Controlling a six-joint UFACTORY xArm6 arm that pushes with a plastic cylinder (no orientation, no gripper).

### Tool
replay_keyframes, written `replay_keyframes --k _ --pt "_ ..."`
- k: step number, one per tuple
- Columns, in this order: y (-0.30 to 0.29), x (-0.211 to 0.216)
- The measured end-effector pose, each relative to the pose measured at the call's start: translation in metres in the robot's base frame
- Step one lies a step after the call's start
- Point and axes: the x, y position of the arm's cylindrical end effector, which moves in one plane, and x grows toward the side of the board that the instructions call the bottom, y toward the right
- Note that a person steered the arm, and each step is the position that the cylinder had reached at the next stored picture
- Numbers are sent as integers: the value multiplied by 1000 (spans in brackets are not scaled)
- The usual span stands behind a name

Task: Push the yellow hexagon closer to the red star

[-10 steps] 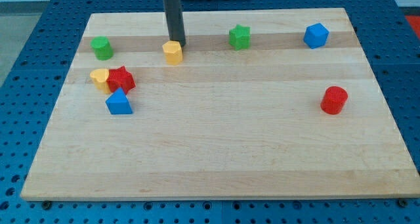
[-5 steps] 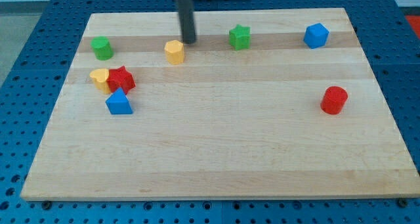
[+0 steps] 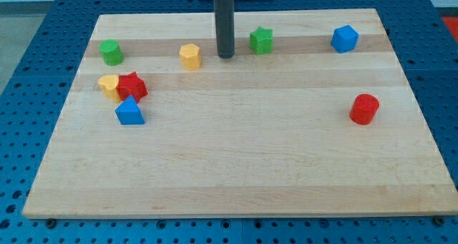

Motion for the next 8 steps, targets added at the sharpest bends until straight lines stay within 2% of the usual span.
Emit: replay_keyframes --k 2,4,5,6,8 --pt "-66 1" --pt "-142 27" --pt "-157 37" --pt "-143 32" --pt "-128 -53"
